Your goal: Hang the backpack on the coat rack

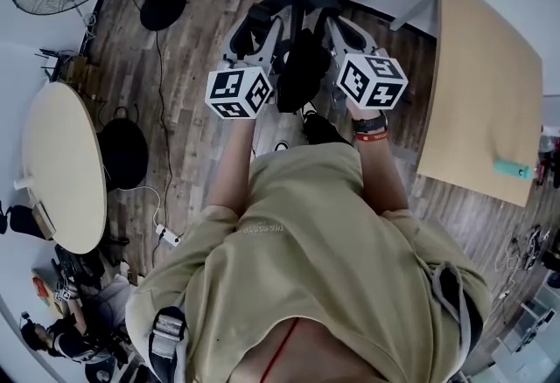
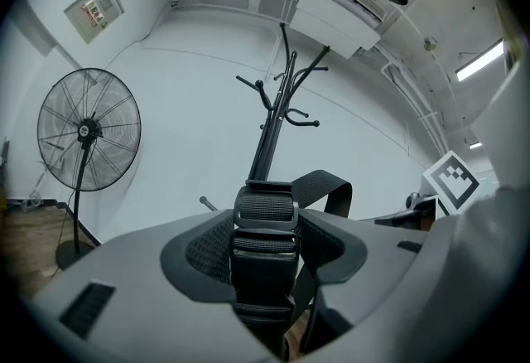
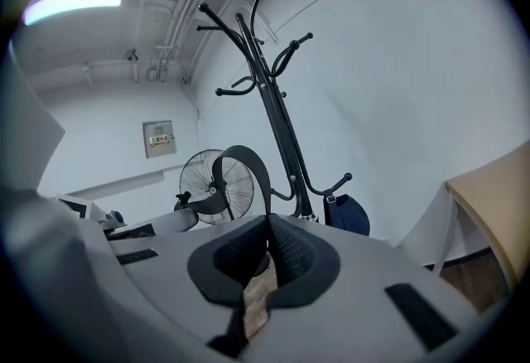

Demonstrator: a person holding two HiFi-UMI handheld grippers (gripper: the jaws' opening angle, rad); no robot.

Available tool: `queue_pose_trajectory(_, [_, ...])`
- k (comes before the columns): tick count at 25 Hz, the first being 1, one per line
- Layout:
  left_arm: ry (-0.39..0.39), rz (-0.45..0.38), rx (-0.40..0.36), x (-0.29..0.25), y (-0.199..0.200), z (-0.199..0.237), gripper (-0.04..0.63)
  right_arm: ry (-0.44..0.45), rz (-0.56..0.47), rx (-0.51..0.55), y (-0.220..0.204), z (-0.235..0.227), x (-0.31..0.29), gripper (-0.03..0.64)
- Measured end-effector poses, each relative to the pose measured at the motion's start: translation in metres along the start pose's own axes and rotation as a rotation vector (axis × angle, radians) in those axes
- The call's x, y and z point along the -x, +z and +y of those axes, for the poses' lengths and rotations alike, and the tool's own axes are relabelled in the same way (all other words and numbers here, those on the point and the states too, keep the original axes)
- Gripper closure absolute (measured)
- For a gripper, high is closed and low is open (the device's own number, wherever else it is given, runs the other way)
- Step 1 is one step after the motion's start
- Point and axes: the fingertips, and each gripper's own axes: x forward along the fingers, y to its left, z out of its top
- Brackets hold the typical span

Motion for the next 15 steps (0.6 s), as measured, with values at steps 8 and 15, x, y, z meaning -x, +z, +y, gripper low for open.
queue_pose_trajectory(8, [0.017,-0.016,-0.010,-0.033,0.012,0.013,0.357,0.014,-0.002,-0.008,0.017,-0.016,-0.031,0.600])
queue_pose_trajectory(15, [0.013,-0.002,-0.013,-0.060,0.011,0.019,0.357,0.001,0.019,-0.028,0.020,-0.035,-0.049,0.600])
